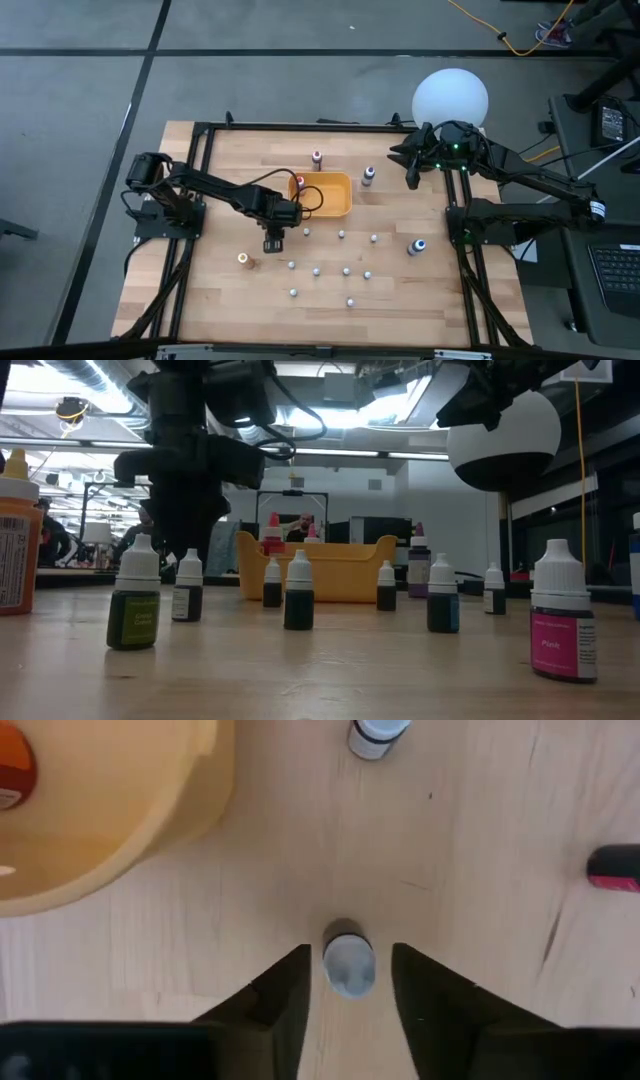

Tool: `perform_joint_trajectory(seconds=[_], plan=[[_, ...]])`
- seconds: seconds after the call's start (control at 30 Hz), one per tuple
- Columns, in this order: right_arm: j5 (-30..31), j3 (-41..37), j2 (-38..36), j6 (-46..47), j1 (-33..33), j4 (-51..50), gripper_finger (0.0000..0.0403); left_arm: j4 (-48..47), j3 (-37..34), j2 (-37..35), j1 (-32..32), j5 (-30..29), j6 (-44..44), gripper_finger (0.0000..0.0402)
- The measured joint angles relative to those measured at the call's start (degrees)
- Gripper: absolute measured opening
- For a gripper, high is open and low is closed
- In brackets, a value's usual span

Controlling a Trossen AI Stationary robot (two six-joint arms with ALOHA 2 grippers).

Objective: Pick & Place food coloring
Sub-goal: Put the top right small red food coloring bottle into the yellow bin

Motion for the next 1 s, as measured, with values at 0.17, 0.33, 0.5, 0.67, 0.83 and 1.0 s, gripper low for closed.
perform_joint_trajectory(seconds=[0.17, 0.33, 0.5, 0.67, 0.83, 1.0], plan=[[0.0, 0.0, 0.0, 0.0, 0.0, 0.0, 0.0116, -1.02, 0.0, 0.0, 0.0, 0.0, 0.5, 0.0085], [0.0, 0.0, 0.0, 0.0, 0.0, 0.0, 0.0116, -1.35, 0.02, -0.02, 0.0, -0.02, 0.54, 0.0054], [0.0, 0.0, 0.0, 0.0, 0.0, 0.0, 0.0116, -1.89, 0.16, -0.43, 0.0, 0.88, 0.53, 0.0051], [0.01, 0.0, 0.0, -0.02, 0.0, 0.04, 0.0116, -9.32, 7.2, -5.03, 0.28, 0.36, 1.66, 0.0051], [0.02, 0.0, 0.0, -0.02, 0.0, 0.09, 0.0116, -21.73, 20.57, -7.58, 3.61, -0.25, 3.91, 0.0048], [0.03, 0.0, 0.07, -1.28, -0.07, 0.22, 0.0116, -29.45, 31.18, -4.09, 7.8, -0.17, 10.23, 0.0048]])
